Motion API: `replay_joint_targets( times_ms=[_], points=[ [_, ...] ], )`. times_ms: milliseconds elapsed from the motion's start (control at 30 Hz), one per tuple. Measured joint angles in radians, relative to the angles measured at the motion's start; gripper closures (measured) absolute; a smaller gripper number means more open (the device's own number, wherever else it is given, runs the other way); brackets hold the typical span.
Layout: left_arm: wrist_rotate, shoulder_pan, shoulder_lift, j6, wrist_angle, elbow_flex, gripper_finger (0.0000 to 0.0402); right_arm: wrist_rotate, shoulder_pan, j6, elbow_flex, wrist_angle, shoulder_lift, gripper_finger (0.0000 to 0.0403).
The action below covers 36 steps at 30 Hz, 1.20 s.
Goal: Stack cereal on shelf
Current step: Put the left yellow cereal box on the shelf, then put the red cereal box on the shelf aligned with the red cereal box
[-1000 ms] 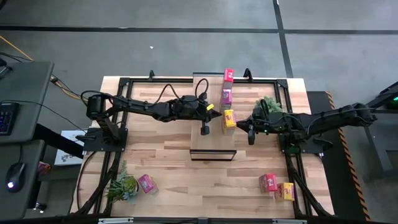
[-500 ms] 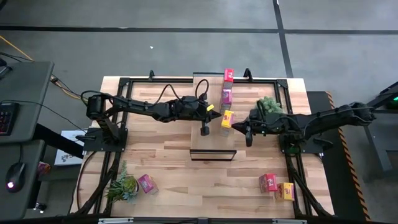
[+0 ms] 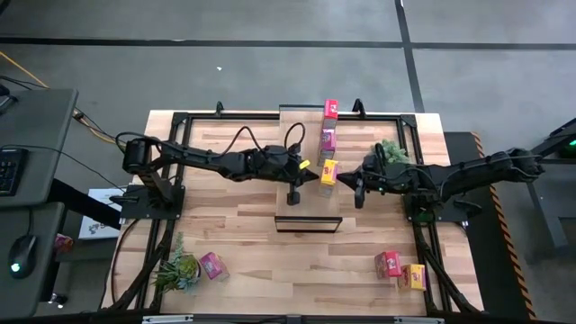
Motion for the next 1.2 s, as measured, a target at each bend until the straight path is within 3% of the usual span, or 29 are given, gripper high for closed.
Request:
replay_joint_targets(
  times_ms=[500, 767, 900, 1067, 1200],
  points=[
    [-0.004, -0.013, -0.008, -0.050, -0.035, 0.000, 0.0401, 0.049, 0.000, -0.016, 0.000, 0.032, 0.000, 0.0403],
    [-0.014, 0.010, -0.239, -0.006, -0.254, -0.023, 0.0401, 0.033, 0.000, -0.075, 0.000, 0.038, -0.062, 0.0403],
    [-0.012, 0.004, -0.427, -0.008, -0.184, -0.152, 0.0401, 0.048, -0.005, -0.129, 0.000, 0.067, -0.086, 0.0403],
    [-0.013, -0.032, -0.636, -0.026, 0.111, -0.416, 0.0401, 0.060, -0.039, -0.157, 0.000, 0.222, -0.086, 0.0398],
    [-0.057, -0.054, -0.746, -0.050, 0.292, -0.578, 0.0401, -0.018, -0.058, -0.258, 0.088, 0.196, -0.087, 0.0355]
  ],
)
